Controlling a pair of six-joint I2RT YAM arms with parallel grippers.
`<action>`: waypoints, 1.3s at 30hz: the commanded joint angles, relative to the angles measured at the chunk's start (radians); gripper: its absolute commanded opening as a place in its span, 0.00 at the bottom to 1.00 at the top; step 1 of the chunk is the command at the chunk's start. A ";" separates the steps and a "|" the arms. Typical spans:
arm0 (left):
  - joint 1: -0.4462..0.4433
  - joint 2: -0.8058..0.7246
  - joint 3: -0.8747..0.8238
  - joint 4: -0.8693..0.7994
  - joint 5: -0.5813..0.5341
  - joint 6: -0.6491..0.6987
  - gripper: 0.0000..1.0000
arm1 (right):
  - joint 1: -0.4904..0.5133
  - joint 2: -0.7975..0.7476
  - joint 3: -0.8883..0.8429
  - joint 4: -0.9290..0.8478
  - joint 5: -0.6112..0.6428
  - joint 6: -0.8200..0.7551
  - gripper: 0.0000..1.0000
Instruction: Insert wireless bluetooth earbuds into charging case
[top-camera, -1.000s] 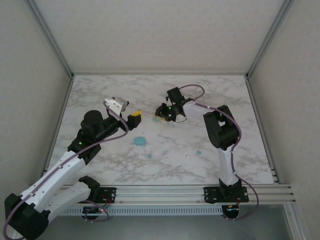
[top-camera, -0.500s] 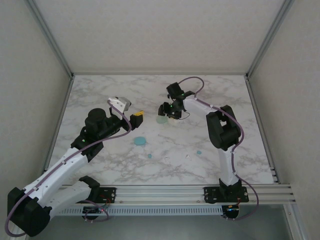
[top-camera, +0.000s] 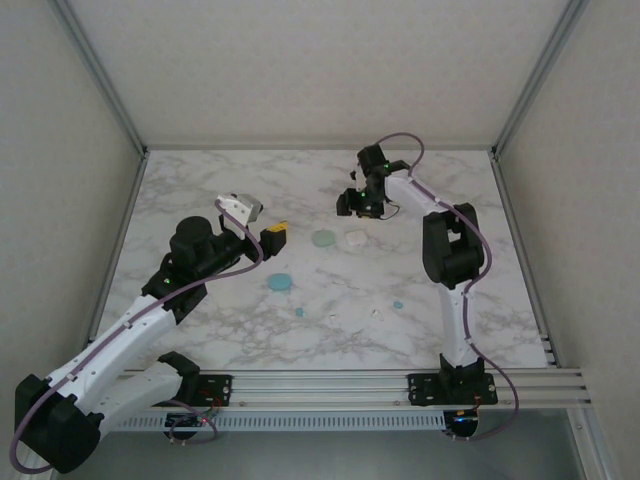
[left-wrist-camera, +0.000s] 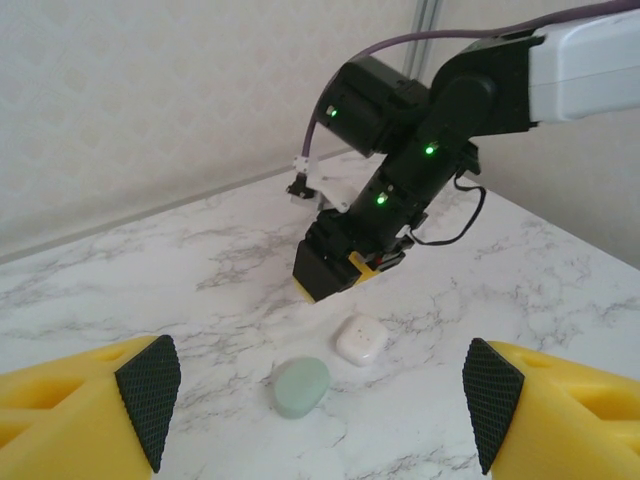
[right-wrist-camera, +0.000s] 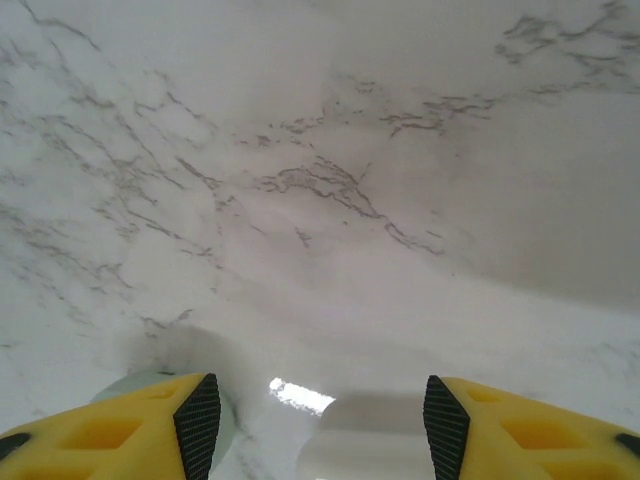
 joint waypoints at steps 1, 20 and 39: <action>0.008 0.010 0.039 0.029 0.027 -0.001 0.77 | 0.004 0.049 0.053 -0.121 -0.054 -0.116 0.60; 0.008 0.056 0.062 0.047 0.044 0.001 0.77 | 0.004 -0.138 -0.190 -0.142 -0.105 -0.228 0.61; 0.008 0.062 0.070 0.037 0.047 0.003 0.77 | 0.084 -0.105 -0.249 -0.055 0.145 -0.367 0.67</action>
